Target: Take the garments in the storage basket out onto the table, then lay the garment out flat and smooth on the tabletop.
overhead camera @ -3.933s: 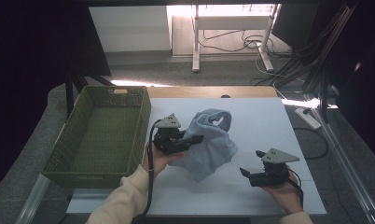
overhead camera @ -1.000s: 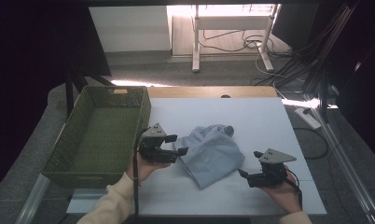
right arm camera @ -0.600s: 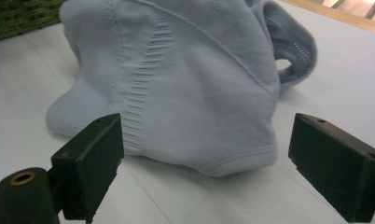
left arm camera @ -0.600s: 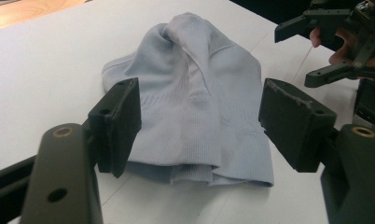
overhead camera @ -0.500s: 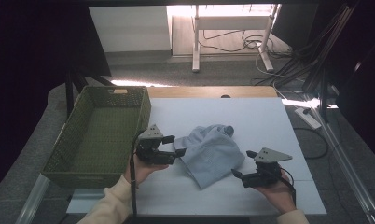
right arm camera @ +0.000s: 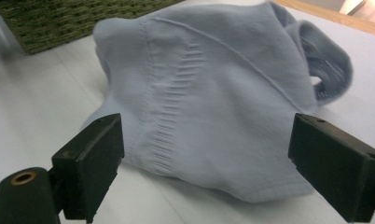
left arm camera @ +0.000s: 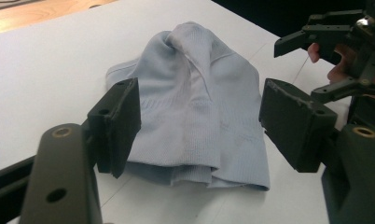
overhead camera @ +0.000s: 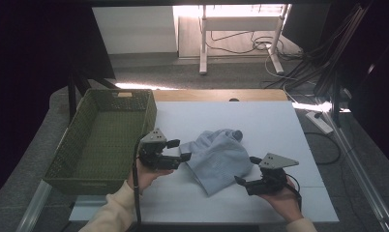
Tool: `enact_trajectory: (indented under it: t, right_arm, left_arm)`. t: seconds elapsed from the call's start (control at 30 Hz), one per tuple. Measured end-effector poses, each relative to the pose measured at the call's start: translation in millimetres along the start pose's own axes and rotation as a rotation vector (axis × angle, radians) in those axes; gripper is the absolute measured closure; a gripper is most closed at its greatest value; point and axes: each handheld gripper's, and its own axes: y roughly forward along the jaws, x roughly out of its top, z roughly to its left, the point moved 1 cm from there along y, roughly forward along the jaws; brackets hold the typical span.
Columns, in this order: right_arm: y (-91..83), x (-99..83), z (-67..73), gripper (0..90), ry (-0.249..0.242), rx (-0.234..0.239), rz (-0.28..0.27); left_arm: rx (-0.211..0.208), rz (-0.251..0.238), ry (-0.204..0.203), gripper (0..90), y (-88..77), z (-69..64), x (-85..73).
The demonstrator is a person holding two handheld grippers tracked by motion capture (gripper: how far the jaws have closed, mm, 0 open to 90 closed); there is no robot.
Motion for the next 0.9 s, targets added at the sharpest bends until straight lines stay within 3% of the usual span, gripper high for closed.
enact_trajectory:
  t: [0.9]
  right_arm:
    - [33.8, 8.6, 37.4, 11.4, -0.083, 0.069, 0.086]
  left_arm:
    - [0.008, 0.013, 0.0, 29.0, 1.7, 1.8, -3.9]
